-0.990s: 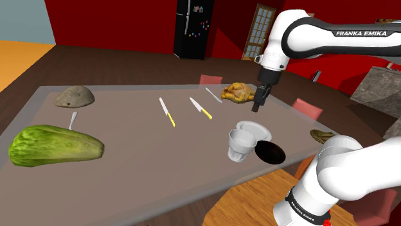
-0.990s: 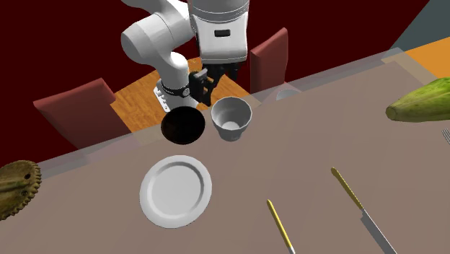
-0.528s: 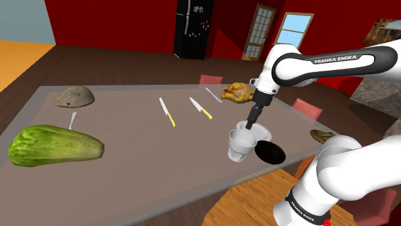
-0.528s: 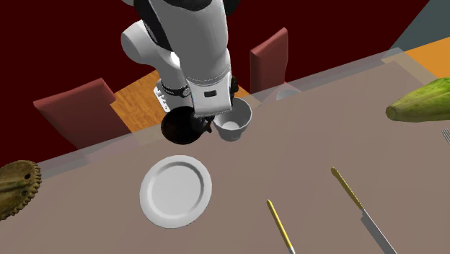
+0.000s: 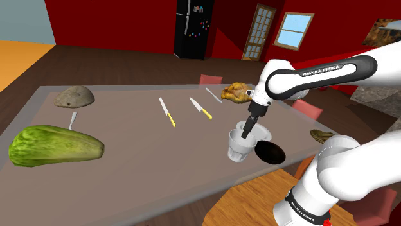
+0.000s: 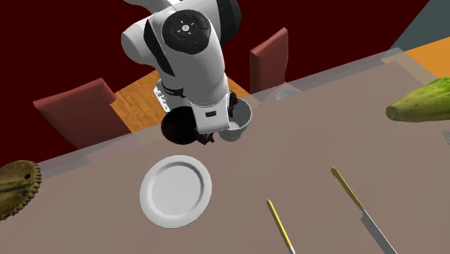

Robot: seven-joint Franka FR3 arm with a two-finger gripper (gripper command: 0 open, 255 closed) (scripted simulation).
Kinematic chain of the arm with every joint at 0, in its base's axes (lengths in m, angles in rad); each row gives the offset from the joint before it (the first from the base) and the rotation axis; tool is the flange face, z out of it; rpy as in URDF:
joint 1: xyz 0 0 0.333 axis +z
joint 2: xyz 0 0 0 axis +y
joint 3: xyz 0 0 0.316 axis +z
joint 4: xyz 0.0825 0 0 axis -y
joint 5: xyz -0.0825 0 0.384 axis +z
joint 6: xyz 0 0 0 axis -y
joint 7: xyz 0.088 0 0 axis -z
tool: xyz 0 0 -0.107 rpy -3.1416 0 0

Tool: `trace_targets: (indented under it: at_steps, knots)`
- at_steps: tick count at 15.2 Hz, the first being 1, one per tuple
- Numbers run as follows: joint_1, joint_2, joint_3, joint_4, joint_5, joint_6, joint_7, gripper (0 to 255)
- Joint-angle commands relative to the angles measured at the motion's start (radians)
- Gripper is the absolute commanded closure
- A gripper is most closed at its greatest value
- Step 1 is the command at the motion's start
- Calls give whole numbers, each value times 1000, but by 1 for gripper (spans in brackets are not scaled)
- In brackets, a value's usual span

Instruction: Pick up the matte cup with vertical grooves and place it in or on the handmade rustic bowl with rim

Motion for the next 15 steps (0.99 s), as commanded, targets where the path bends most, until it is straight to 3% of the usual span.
trace_targets:
  at_steps: [1, 9, 10, 15]
  knots:
    - [5, 21, -4, -24, 3, 46, -3, 0]
    - [5, 21, -4, -24, 3, 46, -3, 0]
    - [5, 21, -4, -24, 3, 46, -3, 255]
    - [5, 21, -4, -24, 3, 46, -3, 255]
